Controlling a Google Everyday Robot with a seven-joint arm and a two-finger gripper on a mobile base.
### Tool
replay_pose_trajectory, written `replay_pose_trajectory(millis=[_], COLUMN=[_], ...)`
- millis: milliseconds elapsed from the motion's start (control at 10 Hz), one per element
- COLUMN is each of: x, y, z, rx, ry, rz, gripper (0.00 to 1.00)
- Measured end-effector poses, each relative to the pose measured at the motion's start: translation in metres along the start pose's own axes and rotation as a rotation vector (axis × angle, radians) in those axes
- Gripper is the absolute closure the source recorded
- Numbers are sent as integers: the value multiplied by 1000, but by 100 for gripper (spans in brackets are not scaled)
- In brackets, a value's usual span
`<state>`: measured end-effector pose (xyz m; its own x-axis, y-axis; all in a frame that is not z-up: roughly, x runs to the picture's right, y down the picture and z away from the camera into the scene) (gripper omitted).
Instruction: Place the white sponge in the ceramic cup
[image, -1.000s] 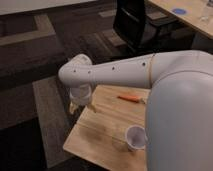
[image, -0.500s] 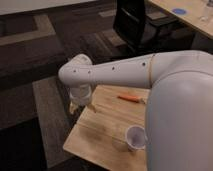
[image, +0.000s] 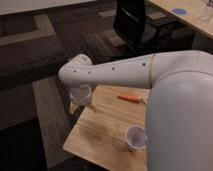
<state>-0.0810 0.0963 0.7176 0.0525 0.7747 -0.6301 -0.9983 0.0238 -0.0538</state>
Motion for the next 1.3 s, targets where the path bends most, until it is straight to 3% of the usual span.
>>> replay_pose_trajectory(millis=[100, 300, 400, 500, 600, 700, 800, 900, 1300], x=[-3, -15, -17, -21, -21, -18, -13, -3, -1], y=[-12, -65, -76, -109, -121, -159, -173, -207, -214], z=[4, 15, 16, 15, 12, 5, 3, -3, -6], rx=[-4, -22, -25, -27, -26, -4, 6, 28, 34], ry=[-10, -53, -59, -81, -90, -99, -88, -78, -75], rz=[8, 61, 73, 105, 106, 99, 103, 123, 127], gripper=[35, 35, 35, 35, 35, 35, 35, 35, 35])
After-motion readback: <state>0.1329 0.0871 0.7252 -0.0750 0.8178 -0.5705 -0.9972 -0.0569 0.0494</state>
